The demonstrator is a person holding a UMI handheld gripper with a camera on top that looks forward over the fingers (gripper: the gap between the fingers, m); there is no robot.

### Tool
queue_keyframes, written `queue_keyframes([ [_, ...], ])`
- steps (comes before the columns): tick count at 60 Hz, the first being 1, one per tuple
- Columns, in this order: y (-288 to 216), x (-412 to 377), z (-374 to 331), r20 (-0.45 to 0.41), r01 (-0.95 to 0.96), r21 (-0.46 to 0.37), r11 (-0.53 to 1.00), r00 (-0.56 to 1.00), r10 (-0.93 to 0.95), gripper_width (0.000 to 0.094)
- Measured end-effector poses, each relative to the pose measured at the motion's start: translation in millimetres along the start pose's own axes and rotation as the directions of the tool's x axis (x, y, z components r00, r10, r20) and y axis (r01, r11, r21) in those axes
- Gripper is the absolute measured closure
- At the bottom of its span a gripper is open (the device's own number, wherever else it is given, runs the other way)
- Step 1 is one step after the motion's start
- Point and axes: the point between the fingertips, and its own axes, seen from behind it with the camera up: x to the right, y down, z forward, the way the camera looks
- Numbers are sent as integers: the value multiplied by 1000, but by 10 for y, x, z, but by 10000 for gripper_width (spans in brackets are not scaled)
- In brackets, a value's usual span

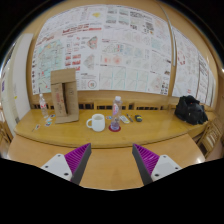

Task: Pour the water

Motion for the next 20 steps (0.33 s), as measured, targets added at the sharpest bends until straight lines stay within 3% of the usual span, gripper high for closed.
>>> queue_keyframes([
  [20,70,-204,-467,29,30,6,1000,999,-30,85],
])
